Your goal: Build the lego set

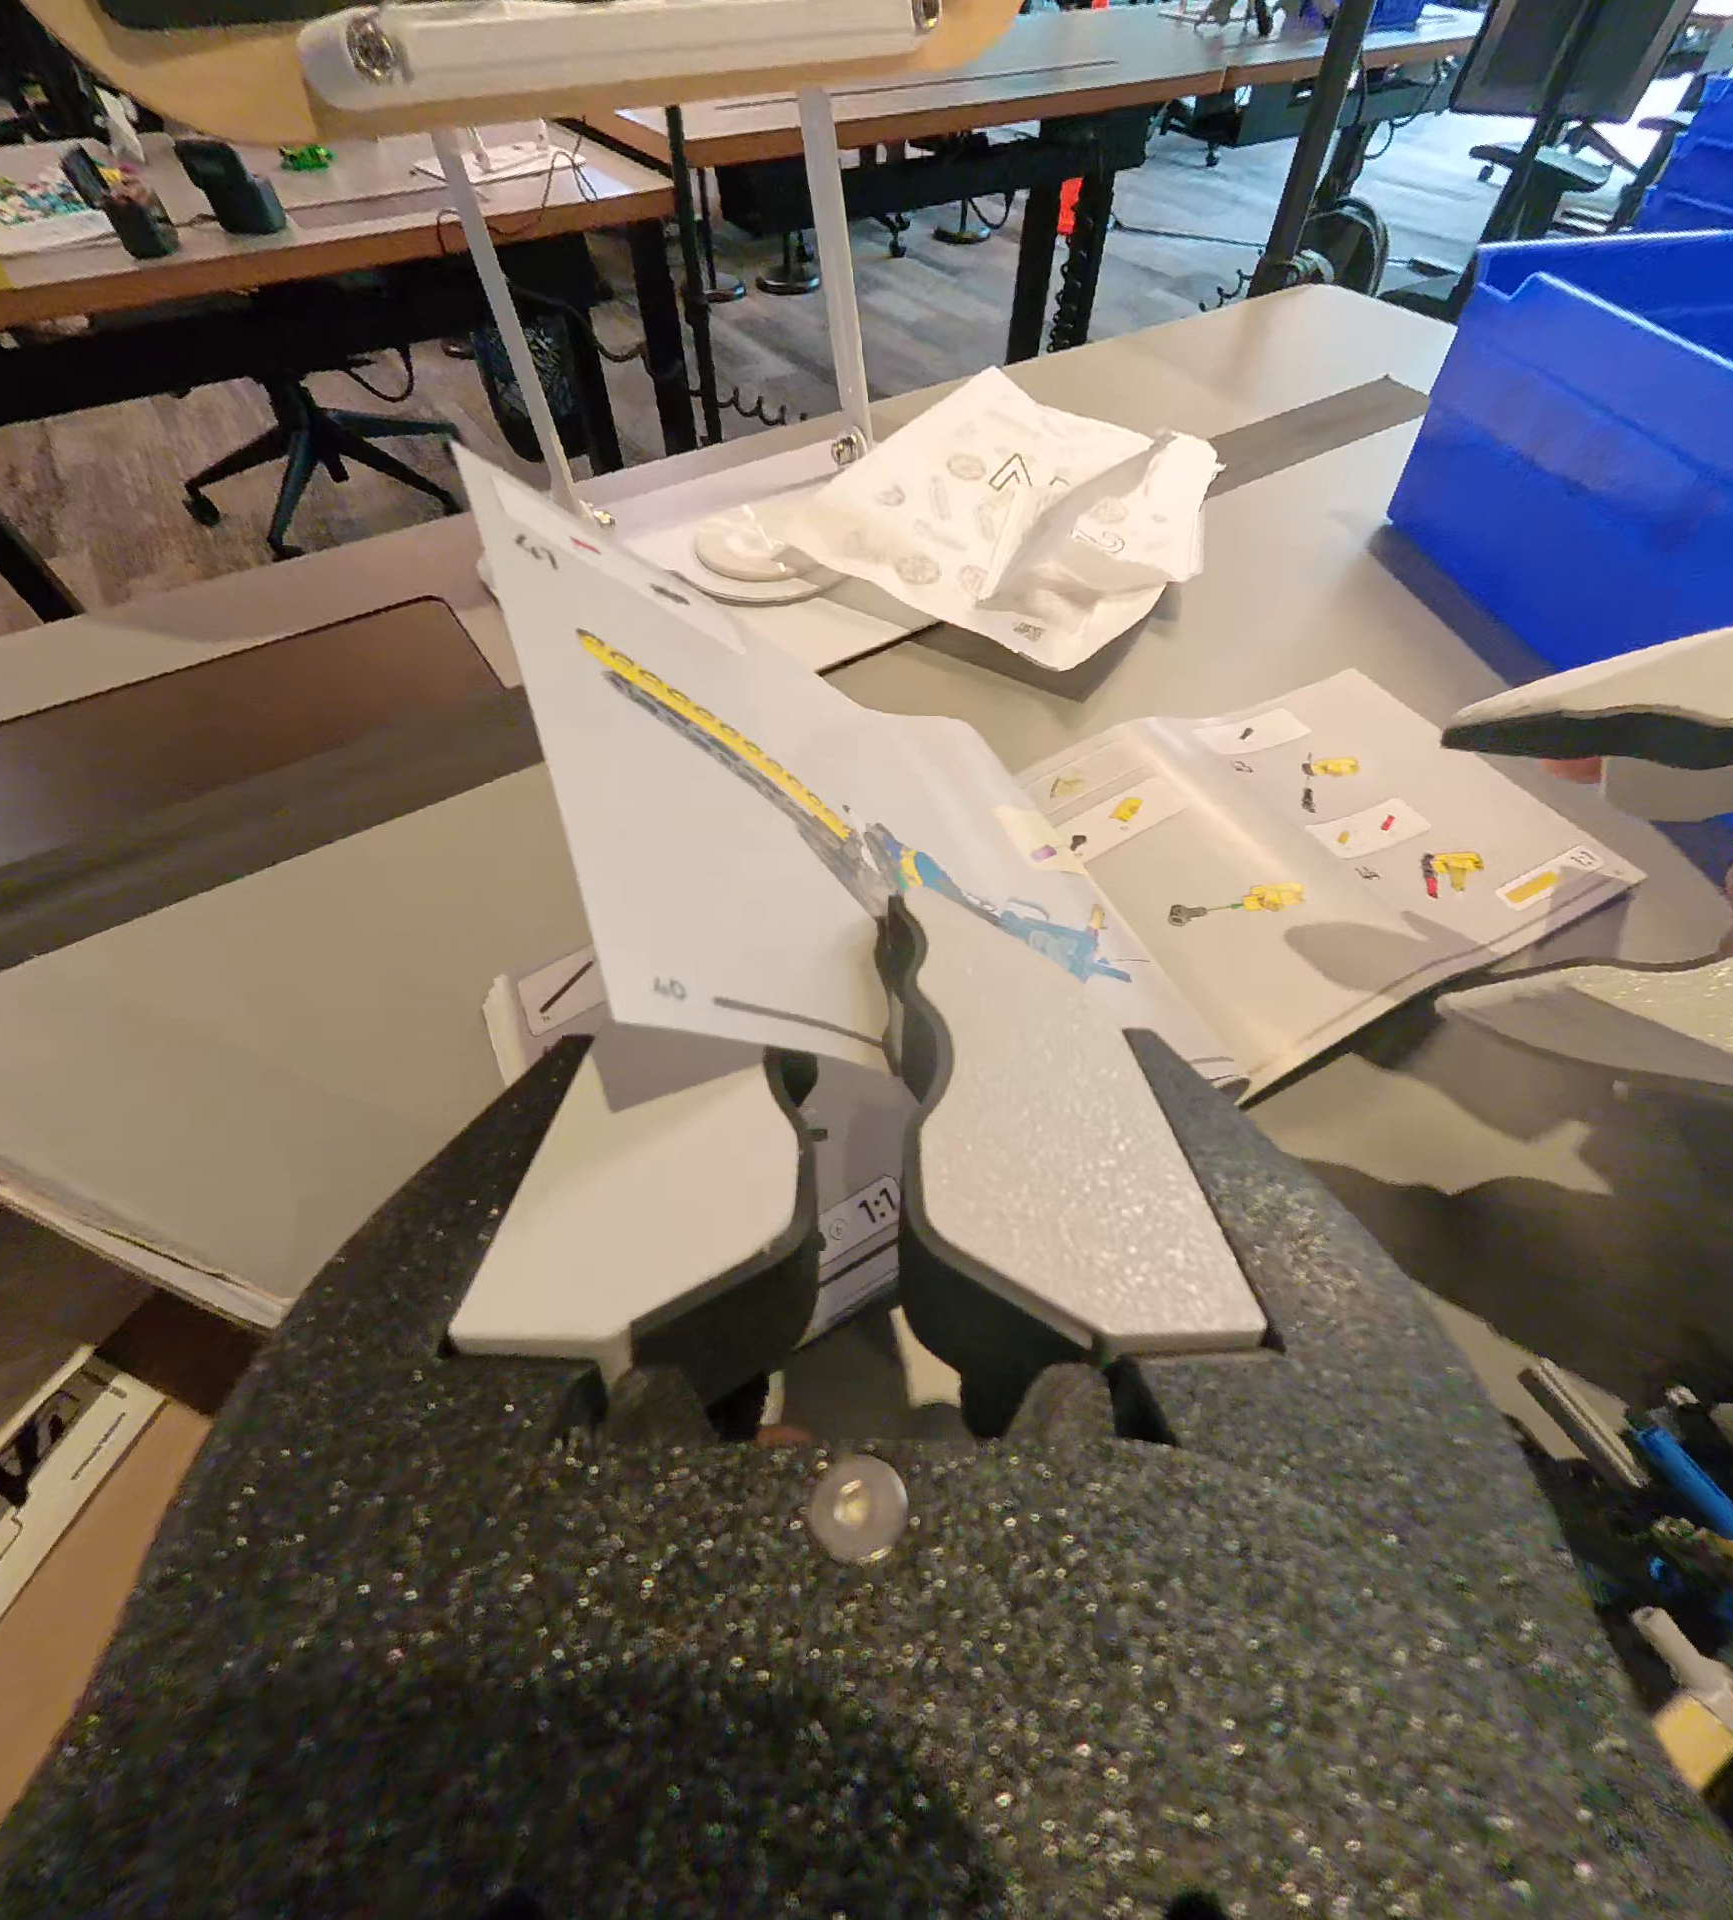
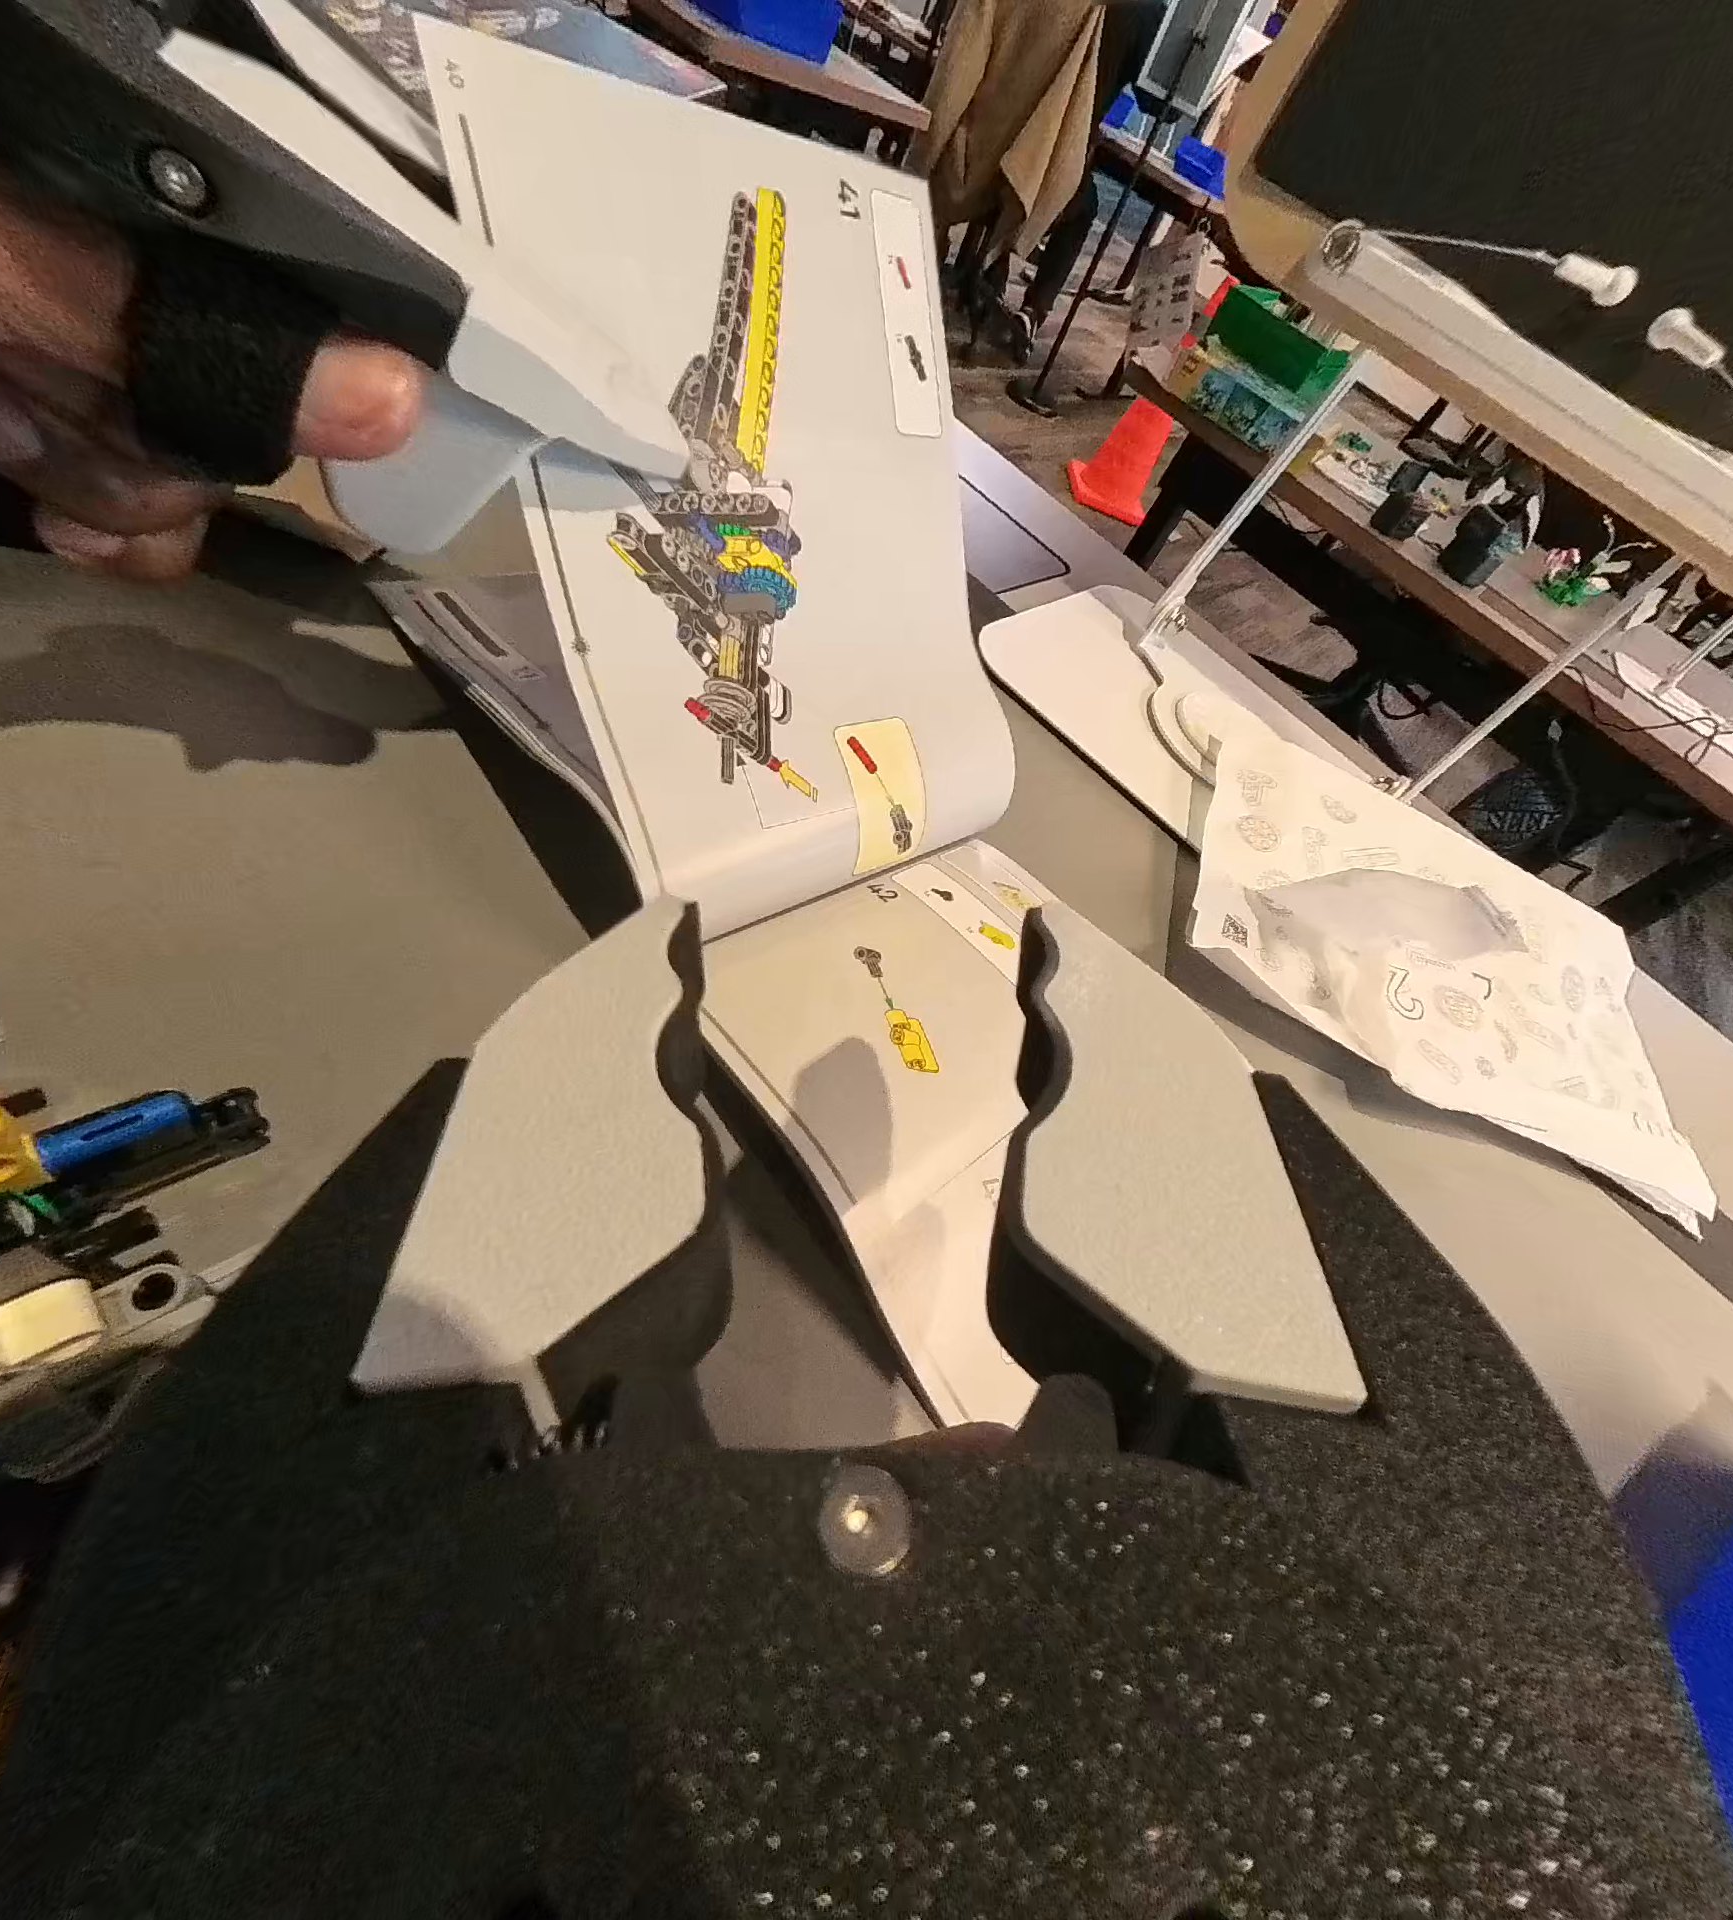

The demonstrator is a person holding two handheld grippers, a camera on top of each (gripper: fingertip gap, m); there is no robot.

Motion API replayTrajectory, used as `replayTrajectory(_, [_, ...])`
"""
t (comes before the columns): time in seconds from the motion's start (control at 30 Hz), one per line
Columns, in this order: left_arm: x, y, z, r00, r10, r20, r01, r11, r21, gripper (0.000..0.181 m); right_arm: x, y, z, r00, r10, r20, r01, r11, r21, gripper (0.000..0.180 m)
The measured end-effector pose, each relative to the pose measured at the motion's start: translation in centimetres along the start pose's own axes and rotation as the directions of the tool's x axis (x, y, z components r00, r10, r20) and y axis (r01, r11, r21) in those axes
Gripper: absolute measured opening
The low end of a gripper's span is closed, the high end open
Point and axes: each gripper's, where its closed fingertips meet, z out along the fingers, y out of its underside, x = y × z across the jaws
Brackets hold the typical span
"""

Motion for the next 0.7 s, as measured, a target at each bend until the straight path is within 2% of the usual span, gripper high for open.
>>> replayTrajectory(0.23, [-0.9,-1.0,-0.6,0.99,0.083,0.113,-0.09,0.994,0.055,0.004,0.6,0.3,0.0,1.0,-0.002,-0.021,0.001,1.0,-0.006,0.057])
replayTrajectory(0.33, [-0.7,-1.5,-0.7,0.949,0.247,0.197,-0.261,0.964,0.046,0.0,0.8,0.4,0.0,0.999,-0.008,-0.034,0.008,1.0,-0.008,0.056])
replayTrajectory(0.4, [-0.2,-1.8,-0.8,0.839,0.463,0.286,-0.481,0.877,-0.008,0.0,0.9,0.4,-0.1,0.999,-0.017,-0.044,0.017,1.0,-0.008,0.056])
replayTrajectory(0.47, [0.9,-2.1,-0.7,0.652,0.667,0.36,-0.692,0.718,-0.076,0.0,0.9,0.5,-0.1,0.998,-0.024,-0.049,0.024,1.0,-0.007,0.055])
replayTrajectory(0.53, [2.3,-2.1,-0.5,0.471,0.791,0.39,-0.823,0.553,-0.128,0.0,0.8,0.6,-0.1,0.998,-0.027,-0.05,0.027,1.0,-0.01,0.055])
replayTrajectory(0.57, [2.9,-2.0,-0.3,0.416,0.823,0.387,-0.856,0.498,-0.139,0.0,0.8,0.7,-0.1,0.998,-0.028,-0.05,0.028,1.0,-0.013,0.055])
replayTrajectory(0.63, [3.8,-1.8,0.0,0.363,0.852,0.378,-0.886,0.441,-0.143,0.0,0.8,0.9,0.0,0.998,-0.029,-0.05,0.028,0.999,-0.017,0.055])
replayTrajectory(0.7, [4.1,-1.8,0.0,0.344,0.86,0.377,-0.895,0.422,-0.145,0.0,0.8,1.0,0.0,0.998,-0.027,-0.049,0.026,0.999,-0.019,0.055])
